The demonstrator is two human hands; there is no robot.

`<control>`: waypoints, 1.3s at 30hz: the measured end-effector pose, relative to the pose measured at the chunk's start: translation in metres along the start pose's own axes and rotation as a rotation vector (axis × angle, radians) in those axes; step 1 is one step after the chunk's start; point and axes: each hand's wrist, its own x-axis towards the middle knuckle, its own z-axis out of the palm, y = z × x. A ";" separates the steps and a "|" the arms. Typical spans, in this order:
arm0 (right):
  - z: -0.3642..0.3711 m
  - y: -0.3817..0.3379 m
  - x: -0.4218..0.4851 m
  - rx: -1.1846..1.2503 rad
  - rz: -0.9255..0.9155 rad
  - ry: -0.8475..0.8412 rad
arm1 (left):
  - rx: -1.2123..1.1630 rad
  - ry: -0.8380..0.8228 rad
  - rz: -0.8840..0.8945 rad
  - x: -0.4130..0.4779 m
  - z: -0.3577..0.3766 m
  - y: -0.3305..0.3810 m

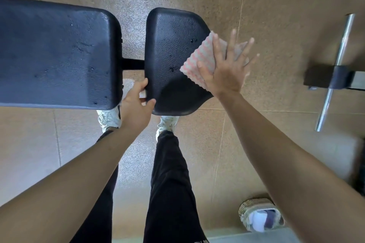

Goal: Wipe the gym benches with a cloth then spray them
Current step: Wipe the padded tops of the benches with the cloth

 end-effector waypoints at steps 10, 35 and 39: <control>-0.003 -0.052 -0.002 0.081 -0.327 -0.024 | -0.102 -0.011 -0.052 -0.003 -0.002 -0.002; -0.017 -0.099 0.063 0.003 -0.422 -0.103 | -0.575 -0.090 -0.330 -0.007 -0.014 0.012; -0.033 -0.107 0.109 0.038 -0.359 -0.118 | -0.516 -0.118 -0.297 -0.009 -0.013 0.007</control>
